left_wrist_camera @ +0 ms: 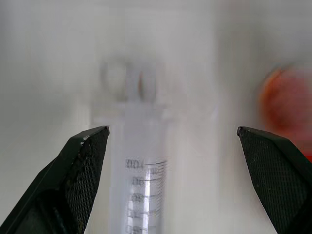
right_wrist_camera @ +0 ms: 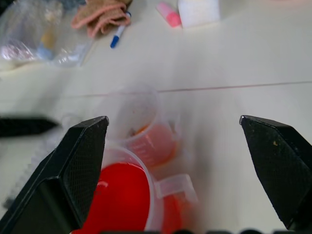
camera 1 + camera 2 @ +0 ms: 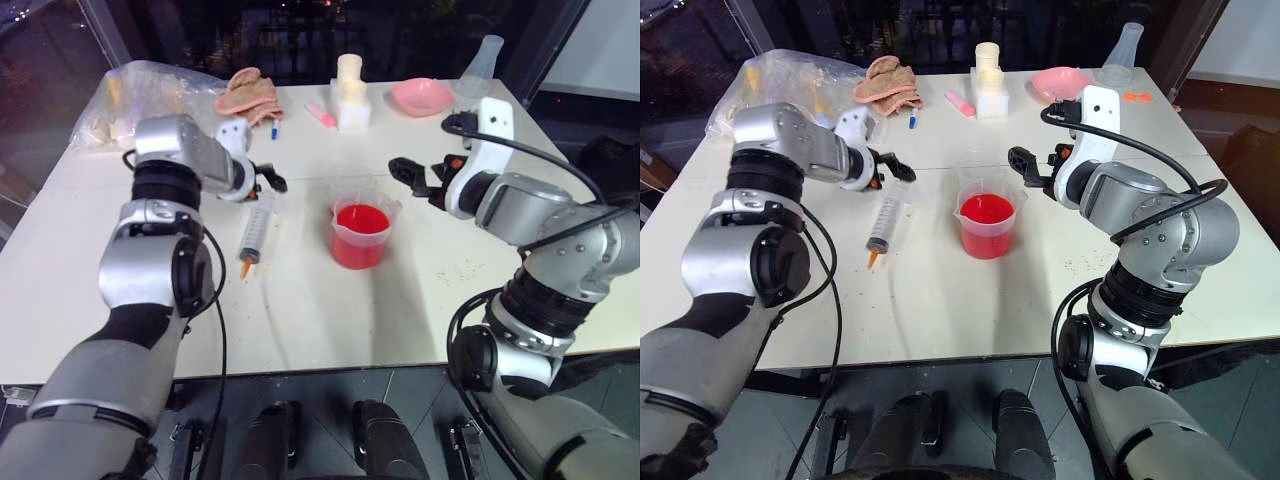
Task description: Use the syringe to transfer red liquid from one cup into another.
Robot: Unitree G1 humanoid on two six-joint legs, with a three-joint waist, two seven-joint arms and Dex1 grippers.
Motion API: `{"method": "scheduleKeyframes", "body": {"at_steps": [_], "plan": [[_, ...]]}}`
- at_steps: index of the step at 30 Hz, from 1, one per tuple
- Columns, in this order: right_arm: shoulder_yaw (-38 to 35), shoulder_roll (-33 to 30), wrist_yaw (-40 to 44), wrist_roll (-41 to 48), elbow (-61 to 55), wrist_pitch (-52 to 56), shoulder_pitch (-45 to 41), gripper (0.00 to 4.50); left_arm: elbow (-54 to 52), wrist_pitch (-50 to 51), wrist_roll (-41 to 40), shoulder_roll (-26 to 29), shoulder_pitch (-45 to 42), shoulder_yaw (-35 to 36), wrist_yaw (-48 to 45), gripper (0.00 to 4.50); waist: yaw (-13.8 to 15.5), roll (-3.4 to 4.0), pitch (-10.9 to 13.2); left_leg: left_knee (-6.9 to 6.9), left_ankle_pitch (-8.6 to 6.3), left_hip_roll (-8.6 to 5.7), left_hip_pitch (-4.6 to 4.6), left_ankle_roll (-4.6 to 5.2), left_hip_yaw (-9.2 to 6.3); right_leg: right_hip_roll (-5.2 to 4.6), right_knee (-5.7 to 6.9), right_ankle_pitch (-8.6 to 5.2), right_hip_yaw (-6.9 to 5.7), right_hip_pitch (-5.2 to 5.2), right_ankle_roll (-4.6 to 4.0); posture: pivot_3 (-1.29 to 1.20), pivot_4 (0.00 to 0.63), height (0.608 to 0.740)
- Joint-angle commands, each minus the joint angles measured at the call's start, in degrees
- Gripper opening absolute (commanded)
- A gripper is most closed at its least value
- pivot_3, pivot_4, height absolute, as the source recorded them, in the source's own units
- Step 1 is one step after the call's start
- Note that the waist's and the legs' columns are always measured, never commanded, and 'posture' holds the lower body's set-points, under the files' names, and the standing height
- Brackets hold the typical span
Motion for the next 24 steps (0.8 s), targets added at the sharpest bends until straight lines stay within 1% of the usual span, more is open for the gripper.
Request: {"method": "scheduleKeyframes", "body": {"at_steps": [1, 4, 6, 7, 9, 11, 13, 16, 19, 24], "plan": [[1.3, -1.6, 2.2, 1.0, -0.7, 0.4, -0.6, 4.50, -14.8, -5.7, 0.7, 2.9, 3.5, -4.6, -3.3, 4.48, -0.1, 0.01, 0.0, 0.00, 0.00, 0.00, 0.01, 0.00, 0.00, 0.00, 0.00, 0.00, 0.00, 0.00, 0.00, 0.00, 0.150, 0.740], [2.3, -2.3, 3.7, 0.7, 0.1, 0.2, -0.3, 4.50, -22.1, -7.3, -1.4, 4.0, 7.1, -2.1, -3.3, 4.48, -0.1, 0.01, 0.0, -0.03, 0.02, 0.01, 0.02, -0.04, 0.01, 0.01, -0.01, 0.01, 0.05, -0.01, -0.02, 0.00, 0.150, 0.740], [3.5, -3.3, 5.0, 0.8, 0.7, -0.1, 0.3, 4.50, -28.4, -10.9, -1.6, 5.7, 11.1, -2.4, -5.2, 4.48, -0.1, 0.02, 0.0, -0.03, 0.02, 0.01, 0.02, -0.04, 0.02, 0.01, -0.04, 0.01, 0.03, 0.00, -0.02, 0.00, 0.150, 0.740], [4.7, -4.6, 6.1, 1.0, 0.7, -0.2, 0.8, 4.50, -31.2, -10.3, -1.4, 7.1, 13.3, -3.3, -5.8, 4.48, -0.1, 0.02, 0.0, -0.03, 0.03, 0.01, 0.02, -0.04, 0.02, 0.01, -0.04, 0.01, 0.04, 0.00, -0.02, 0.00, 0.150, 0.740], [8.4, -9.6, 10.0, 2.5, -0.1, -0.6, 2.3, 4.50, -39.4, -10.3, -1.9, 11.5, 20.2, -6.1, -10.2, 4.48, -0.2, 0.02, 0.0, -0.05, 0.03, 0.01, 0.03, -0.05, 0.05, 0.01, -0.04, 0.01, 0.05, -0.01, -0.03, 0.00, 0.150, 0.740], [12.4, -17.5, 16.0, 5.3, -2.6, -2.1, 4.5, 4.50, -48.0, -7.1, -5.2, 16.9, 27.8, -7.7, -16.3, 4.48, -0.2, 0.03, 0.0, -0.07, 0.03, 0.01, 0.03, -0.05, 0.04, 0.02, -0.07, 0.01, 0.04, -0.02, -0.04, 0.00, 0.150, 0.740], [14.2, -24.0, 21.8, 8.3, -4.4, -3.5, 6.1, 4.50, -54.3, -8.7, -7.8, 23.2, 34.3, -9.9, -24.3, 4.48, -0.1, 0.04, 0.0, -0.10, 0.02, 0.02, 0.00, -0.04, 0.05, 0.00, -0.15, 0.00, 0.05, -0.02, -0.05, 0.00, 0.150, 0.740], [16.6, -31.1, 28.6, 10.2, -5.6, -8.6, 8.2, 4.50, -56.5, -10.4, -10.3, 29.4, 38.7, -10.9, -31.7, 4.48, 0.3, 0.00, 0.0, -0.05, 0.03, 0.05, 0.01, -0.04, 0.01, 0.02, -0.26, -0.02, 0.01, 0.09, -0.08, 0.00, 0.150, 0.740], [18.6, -36.4, 33.7, 10.4, -6.1, -14.2, 10.2, 4.50, -56.6, -10.6, -12.3, 33.9, 40.6, -10.6, -36.6, 4.48, 0.3, -0.01, 0.0, 0.04, 0.02, 0.09, 0.10, -0.03, -0.05, 0.00, -0.46, 0.00, -0.10, 0.37, -0.12, 0.00, 0.150, 0.740], [19.9, -41.0, 38.9, 10.6, -6.8, -20.6, 12.6, 4.50, -57.6, -9.8, -15.3, 39.0, 42.9, -9.6, -41.3, 4.48, 0.3, -0.01, 0.0, -0.01, 0.02, 0.13, 0.10, -0.01, -0.04, 0.01, -0.65, 0.01, -0.13, 0.40, -0.12, 0.00, 0.150, 0.740]]}}
